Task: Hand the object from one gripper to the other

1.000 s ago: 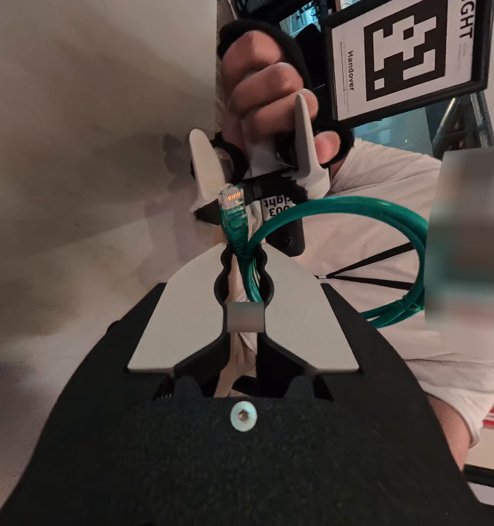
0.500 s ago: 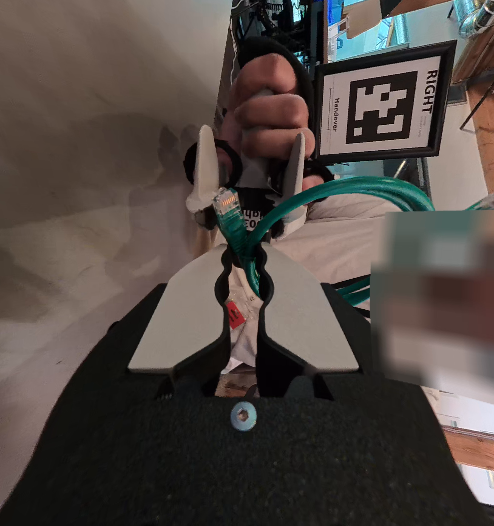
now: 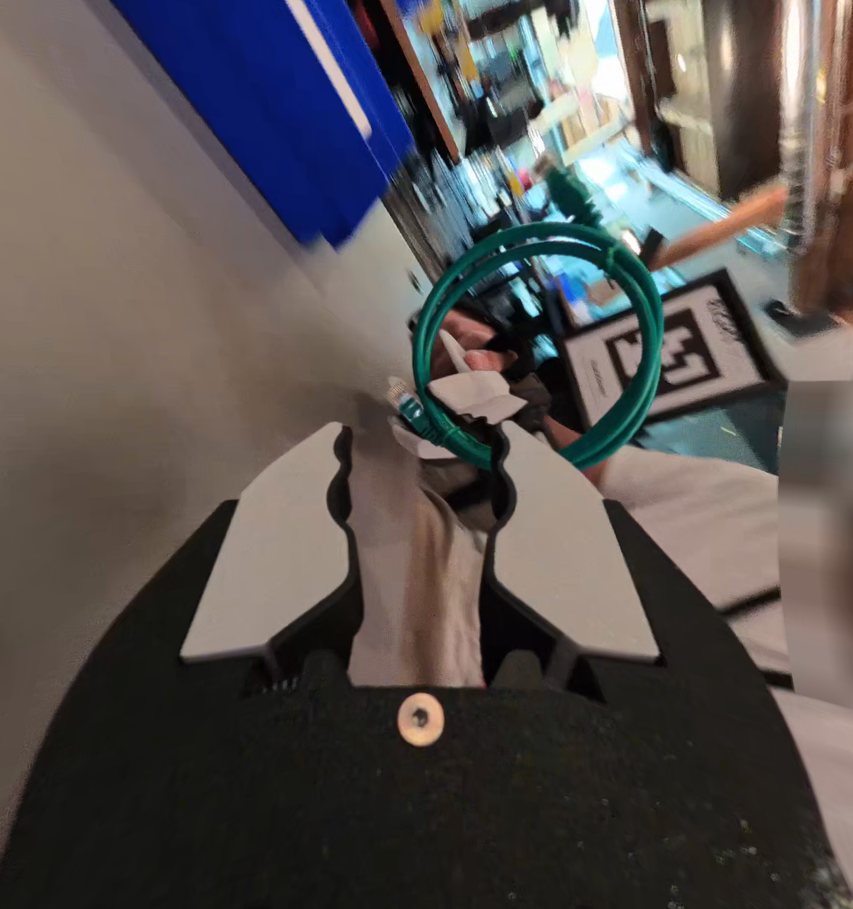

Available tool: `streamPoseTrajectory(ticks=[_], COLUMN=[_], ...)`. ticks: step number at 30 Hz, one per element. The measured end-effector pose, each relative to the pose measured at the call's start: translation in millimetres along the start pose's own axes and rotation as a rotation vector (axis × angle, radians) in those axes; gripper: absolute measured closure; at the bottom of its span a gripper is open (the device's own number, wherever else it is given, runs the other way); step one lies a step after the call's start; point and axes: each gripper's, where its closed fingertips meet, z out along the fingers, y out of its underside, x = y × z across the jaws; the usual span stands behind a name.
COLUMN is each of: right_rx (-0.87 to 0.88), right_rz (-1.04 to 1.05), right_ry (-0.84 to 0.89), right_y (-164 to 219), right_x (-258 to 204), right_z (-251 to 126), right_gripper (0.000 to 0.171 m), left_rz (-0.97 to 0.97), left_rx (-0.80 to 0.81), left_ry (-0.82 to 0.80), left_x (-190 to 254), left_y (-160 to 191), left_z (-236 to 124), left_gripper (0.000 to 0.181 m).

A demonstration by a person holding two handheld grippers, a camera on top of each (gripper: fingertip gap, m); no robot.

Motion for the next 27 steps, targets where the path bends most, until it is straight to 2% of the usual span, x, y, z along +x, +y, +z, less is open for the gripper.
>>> streamPoseTrajectory(ticks=[3,6,9,11,12,13,14,15,17,20,21,24,27], right_rx=[-0.08,-0.266,-0.323,-0.327,-0.321,-0.316,-0.313,-0.297,-0.21,-0.105,-0.036,0.158,0.351], right_rz=[-0.058,-0.175,-0.26,-0.279,-0.285,-0.292,-0.294,-0.278,-0.12,0.231,0.354,0.773,1.286], right_ry=[-0.028,-0.125,-0.164,-0.162,-0.159,-0.157,-0.152,-0.149,-0.189,-0.34,-0.399,-0.494,-0.472], right_y=[10.8,28.0,23.3,15.1,11.0,7.9,6.2,4.1,-5.3,-19.4,-27.3,-35.7,-18.9], right_x=[-4.8,-27.1,-40.0,-40.9,-40.6,-40.7,-41.0,-42.1,-49.6,-52.4,-50.1,-20.8,28.6], right_z=[3.3,12.7,15.5,16.2,16.1,15.8,15.2,14.6,10.9,0.1,-6.3,-20.9,-21.7], right_gripper=[0.148,0.149,0.149,0.149,0.148,0.148,0.148,0.146,0.141,0.121,0.121,0.12,0.124], left_rz=[0.225,0.395,0.462,0.479,0.492,0.504,0.514,0.515,0.536,0.533,0.523,0.449,0.397], left_rx=[0.148,0.233,0.23,0.22,0.225,0.216,0.205,0.198,0.188,0.195,0.214,0.306,0.372], left_ry=[-0.182,-0.323,-0.48,-0.591,-0.596,-0.584,-0.586,-0.624,-0.653,-0.618,-0.601,-0.464,-0.251], left_x=[9.8,26.4,19.9,7.5,6.6,7.1,5.9,1.0,-2.4,-4.0,-4.9,1.0,19.0], left_y=[9.7,23.3,31.6,29.4,28.0,29.3,30.7,31.0,31.9,32.6,31.6,28.2,28.2], left_z=[-1.5,4.7,6.5,-0.6,-2.6,-3.5,-5.5,-10.1,-16.2,-22.1,-26.2,-37.9,-42.6], left_gripper=[0.109,0.108,0.113,0.119,0.126,0.149,0.163,0.167,0.169,0.17,0.17,0.17,0.17])
